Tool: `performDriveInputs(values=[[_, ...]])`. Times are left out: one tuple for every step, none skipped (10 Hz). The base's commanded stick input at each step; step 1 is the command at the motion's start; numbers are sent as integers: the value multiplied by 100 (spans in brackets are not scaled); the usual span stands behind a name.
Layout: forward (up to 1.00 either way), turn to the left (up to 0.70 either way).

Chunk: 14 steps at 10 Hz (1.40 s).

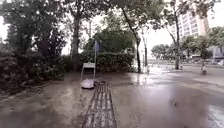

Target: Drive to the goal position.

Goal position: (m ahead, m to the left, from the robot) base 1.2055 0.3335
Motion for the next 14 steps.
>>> performDriveInputs(values=[[45,-27],[45,-27],[29,-72],[8,-24],[3,-13],[3,-13],[3,-13],[3,-13],[3,-13],[3,-13],[3,-13],[3,-13],[3,-13],[3,-13]])
